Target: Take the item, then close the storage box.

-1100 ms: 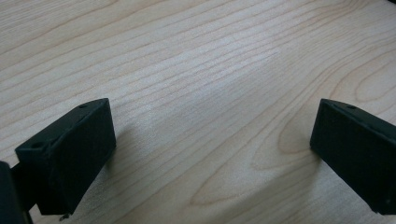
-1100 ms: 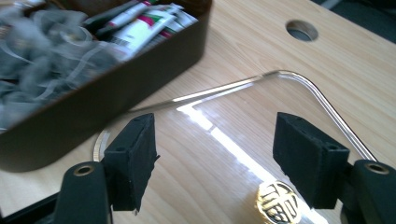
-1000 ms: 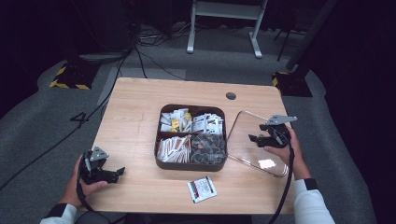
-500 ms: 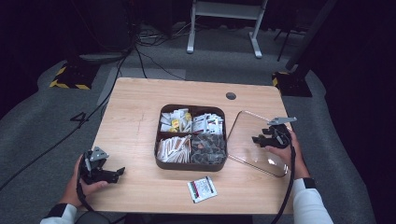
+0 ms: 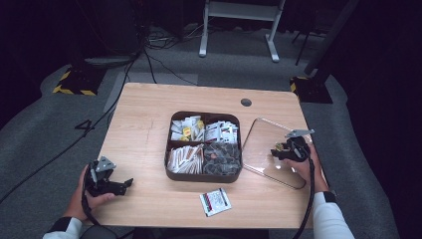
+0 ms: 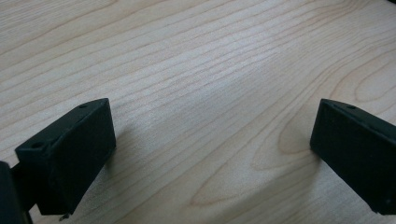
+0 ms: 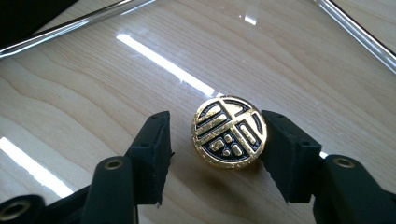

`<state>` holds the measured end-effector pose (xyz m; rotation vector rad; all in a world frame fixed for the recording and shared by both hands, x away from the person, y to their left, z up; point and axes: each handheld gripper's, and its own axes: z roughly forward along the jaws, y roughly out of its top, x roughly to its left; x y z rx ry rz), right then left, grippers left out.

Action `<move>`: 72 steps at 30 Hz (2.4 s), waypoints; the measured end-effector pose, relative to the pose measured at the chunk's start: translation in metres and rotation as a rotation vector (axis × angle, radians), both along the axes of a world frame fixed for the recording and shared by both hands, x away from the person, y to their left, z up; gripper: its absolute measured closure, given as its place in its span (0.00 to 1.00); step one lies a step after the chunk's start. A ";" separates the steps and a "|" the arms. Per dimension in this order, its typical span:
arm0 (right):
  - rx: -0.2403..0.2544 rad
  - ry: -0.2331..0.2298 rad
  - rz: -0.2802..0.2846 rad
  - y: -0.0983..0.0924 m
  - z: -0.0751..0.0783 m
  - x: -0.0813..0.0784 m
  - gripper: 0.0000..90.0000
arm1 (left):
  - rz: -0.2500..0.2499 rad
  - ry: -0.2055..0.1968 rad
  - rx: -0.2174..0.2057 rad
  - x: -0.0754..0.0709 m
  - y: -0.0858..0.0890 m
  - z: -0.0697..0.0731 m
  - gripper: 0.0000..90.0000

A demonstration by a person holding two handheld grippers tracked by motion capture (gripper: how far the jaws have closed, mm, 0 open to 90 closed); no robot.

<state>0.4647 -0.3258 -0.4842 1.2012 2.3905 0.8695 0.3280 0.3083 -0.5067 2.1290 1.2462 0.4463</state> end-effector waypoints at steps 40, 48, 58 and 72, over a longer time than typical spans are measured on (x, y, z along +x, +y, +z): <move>0.070 -0.123 -0.074 -0.011 0.024 -0.009 0.66 | 0.000 0.003 -0.002 0.000 0.000 0.000 0.00; 0.090 -0.179 -0.068 -0.011 0.047 -0.018 0.66 | 0.007 0.002 0.000 0.000 -0.001 0.000 0.00; 0.120 -0.221 -0.047 -0.002 0.068 -0.027 0.66 | 0.019 0.001 -0.002 0.001 -0.002 0.000 0.00; 0.150 -0.249 -0.006 0.023 0.086 -0.029 0.66 | 0.022 0.001 -0.003 0.001 -0.003 0.000 0.00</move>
